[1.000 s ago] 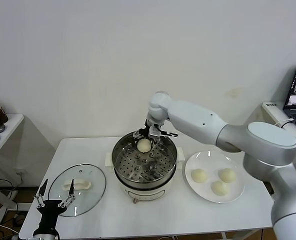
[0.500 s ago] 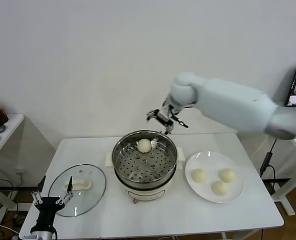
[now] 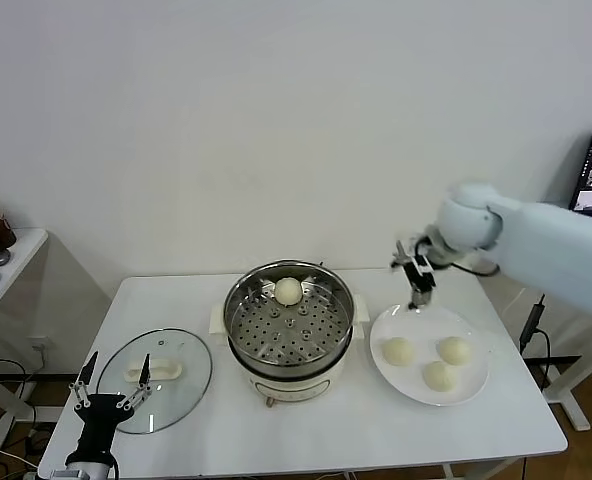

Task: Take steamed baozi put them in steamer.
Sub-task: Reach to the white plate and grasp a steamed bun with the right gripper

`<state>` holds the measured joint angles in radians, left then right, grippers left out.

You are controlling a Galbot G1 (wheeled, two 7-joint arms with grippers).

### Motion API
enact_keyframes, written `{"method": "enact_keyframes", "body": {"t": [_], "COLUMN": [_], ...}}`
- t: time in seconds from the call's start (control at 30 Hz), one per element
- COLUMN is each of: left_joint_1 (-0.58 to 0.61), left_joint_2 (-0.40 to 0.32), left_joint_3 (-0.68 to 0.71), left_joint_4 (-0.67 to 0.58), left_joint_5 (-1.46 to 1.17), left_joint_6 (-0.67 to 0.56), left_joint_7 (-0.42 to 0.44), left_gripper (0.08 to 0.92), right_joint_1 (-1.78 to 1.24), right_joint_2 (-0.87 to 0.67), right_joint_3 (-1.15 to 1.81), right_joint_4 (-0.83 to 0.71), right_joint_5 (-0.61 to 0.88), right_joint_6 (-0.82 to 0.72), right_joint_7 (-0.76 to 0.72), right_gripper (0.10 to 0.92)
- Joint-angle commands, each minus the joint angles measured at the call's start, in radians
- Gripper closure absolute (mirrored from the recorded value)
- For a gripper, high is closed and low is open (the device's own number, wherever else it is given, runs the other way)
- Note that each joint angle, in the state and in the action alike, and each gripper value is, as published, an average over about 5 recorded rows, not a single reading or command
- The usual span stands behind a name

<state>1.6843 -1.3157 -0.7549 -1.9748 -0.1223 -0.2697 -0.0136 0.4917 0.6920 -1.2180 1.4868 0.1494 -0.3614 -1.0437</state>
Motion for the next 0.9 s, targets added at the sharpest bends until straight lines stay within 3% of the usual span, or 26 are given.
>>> {"method": "enact_keyframes", "body": {"t": [0.03, 0.9], "left_joint_1": [-0.001, 0.002], "left_joint_2": [-0.002, -0.014], "left_joint_3": [-0.001, -0.003], "left_joint_4": [-0.001, 0.007], "left_joint_5": [0.004, 0.027], "left_joint_6": [0.001, 0.004], "left_joint_7": [0.0, 0.003], "left_gripper": [0.177, 0.177], "right_joint_1": [-0.271, -0.522], "right_joint_2": [-0.104, 0.154], "right_joint_3": [0.132, 0.349], "right_joint_4": [-0.012, -0.316], "right_joint_5": [-0.087, -0.284], "right_joint_6": [-0.061, 0.159], "right_joint_7": [-0.01, -0.018], "right_gripper": [0.203, 0.203]}}
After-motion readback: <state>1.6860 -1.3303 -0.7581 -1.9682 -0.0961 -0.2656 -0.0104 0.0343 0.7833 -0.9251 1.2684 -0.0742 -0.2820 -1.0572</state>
